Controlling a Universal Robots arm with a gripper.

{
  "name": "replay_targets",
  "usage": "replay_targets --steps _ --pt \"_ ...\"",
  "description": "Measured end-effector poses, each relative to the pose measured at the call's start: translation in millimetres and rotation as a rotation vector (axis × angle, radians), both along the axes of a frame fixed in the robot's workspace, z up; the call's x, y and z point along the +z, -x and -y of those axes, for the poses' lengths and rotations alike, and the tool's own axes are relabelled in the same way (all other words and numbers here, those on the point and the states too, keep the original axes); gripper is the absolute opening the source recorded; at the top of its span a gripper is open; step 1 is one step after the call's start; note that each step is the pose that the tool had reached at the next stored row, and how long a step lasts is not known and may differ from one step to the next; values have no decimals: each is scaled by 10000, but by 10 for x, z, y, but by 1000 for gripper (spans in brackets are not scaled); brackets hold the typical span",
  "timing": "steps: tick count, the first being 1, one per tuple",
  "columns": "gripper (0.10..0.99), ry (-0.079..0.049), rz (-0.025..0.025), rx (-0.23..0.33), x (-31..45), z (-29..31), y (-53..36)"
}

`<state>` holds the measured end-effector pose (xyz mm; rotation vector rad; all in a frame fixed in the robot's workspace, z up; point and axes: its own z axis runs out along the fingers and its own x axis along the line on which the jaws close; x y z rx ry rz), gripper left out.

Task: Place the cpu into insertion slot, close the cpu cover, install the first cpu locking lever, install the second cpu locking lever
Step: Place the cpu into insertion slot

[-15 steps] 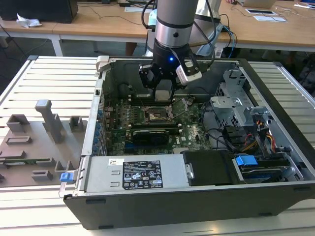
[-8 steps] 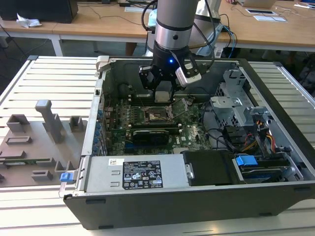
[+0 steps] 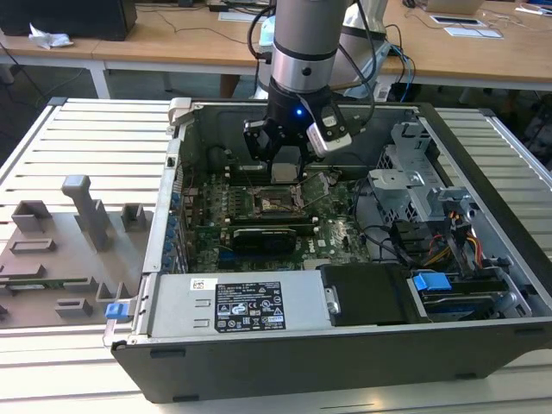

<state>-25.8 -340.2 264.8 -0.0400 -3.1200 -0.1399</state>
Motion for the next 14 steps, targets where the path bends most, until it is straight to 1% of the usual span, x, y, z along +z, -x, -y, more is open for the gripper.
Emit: replay_targets --steps 6,14 --pt "545 0 0 0 -57 0 0" --pt "545 0 -1 0 -69 0 0"
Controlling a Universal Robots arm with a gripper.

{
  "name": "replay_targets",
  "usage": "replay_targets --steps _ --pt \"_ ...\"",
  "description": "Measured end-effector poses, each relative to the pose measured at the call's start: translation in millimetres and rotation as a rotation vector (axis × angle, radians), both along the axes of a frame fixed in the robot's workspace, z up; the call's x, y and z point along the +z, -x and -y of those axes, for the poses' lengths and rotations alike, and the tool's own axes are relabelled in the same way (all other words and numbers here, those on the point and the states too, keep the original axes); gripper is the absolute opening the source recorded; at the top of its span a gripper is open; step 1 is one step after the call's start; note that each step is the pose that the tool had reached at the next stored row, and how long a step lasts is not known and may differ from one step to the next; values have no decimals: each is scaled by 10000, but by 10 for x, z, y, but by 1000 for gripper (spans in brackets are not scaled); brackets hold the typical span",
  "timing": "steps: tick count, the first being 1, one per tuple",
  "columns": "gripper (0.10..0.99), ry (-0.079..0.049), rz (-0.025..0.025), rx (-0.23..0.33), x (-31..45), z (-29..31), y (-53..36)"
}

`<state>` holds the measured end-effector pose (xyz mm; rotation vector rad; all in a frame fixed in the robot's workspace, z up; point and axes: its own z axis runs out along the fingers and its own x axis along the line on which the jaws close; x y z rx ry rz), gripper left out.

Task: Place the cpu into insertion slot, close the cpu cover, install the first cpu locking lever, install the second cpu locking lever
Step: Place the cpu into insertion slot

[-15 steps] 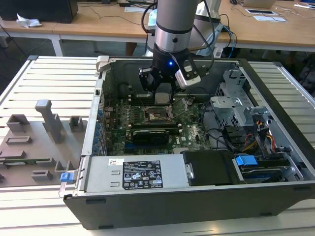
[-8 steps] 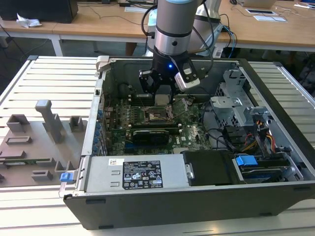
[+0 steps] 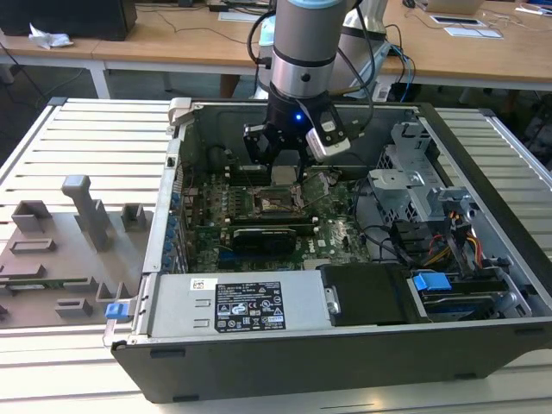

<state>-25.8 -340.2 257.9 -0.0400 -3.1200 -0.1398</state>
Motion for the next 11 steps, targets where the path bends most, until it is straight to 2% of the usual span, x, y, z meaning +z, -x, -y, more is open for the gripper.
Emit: replay_targets --steps 2,5,11 --pt "545 9 1 -39 -1 0 0" --pt "545 19 0 -574 -2 0 0" --pt "545 52 0 -2065 -8 0 0"
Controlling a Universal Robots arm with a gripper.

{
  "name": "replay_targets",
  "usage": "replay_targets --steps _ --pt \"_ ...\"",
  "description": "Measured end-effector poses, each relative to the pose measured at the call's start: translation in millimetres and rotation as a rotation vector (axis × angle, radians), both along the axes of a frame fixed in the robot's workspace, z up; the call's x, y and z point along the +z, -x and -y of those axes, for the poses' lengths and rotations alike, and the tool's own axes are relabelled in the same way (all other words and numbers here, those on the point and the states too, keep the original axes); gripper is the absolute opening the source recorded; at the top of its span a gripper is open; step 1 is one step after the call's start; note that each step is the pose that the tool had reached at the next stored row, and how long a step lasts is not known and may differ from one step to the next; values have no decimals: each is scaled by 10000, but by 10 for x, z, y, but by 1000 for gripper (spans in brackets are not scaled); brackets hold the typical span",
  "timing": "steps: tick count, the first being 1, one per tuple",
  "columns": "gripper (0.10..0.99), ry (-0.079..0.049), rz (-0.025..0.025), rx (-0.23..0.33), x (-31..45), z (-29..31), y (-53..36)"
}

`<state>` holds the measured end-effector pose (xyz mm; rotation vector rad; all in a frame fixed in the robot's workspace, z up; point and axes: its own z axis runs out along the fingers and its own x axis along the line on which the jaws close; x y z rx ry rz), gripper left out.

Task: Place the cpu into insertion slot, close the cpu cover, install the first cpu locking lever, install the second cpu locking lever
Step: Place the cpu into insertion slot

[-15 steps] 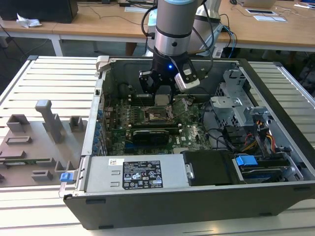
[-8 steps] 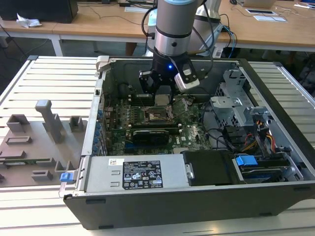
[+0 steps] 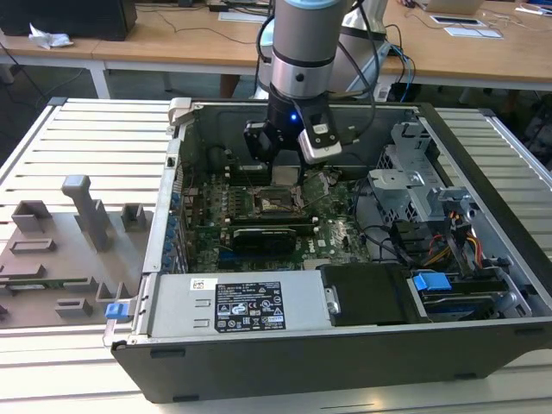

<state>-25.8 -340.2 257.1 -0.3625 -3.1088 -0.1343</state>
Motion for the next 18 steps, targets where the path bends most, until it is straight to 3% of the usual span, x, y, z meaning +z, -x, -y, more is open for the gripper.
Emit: replay_targets --steps 8,18 --pt "545 36 0 -1396 -2 0 0" --pt "545 77 0 -2725 -4 0 0"
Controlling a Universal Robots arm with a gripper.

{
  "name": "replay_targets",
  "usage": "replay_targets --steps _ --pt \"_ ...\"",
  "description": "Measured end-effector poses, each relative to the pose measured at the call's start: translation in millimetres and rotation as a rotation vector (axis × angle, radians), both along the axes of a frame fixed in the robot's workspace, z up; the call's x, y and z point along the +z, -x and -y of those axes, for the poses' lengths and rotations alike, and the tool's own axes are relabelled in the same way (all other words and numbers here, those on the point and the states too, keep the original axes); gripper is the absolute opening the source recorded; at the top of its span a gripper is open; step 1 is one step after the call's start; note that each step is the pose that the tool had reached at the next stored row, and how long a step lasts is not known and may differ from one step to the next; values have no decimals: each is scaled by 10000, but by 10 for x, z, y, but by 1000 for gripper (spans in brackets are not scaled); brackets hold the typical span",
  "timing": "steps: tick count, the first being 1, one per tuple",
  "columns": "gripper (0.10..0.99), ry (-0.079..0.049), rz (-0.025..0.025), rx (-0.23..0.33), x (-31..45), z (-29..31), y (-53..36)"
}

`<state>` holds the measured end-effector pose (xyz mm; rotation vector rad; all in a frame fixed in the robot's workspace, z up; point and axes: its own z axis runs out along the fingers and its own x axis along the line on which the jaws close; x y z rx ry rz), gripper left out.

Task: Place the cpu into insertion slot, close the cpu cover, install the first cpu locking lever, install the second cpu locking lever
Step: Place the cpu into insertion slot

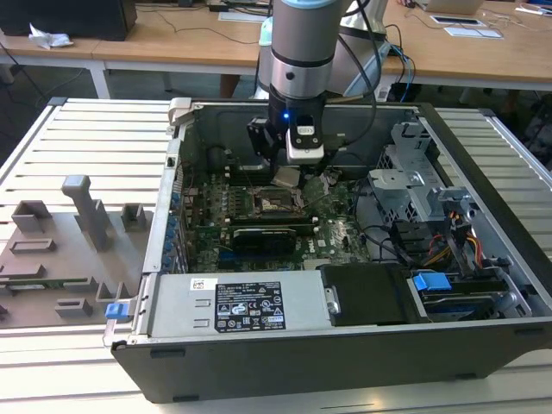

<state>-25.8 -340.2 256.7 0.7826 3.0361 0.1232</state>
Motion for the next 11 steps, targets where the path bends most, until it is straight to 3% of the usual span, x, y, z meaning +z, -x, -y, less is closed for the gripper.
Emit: replay_targets --steps 11 --pt "545 84 1 -1453 -2 0 0"
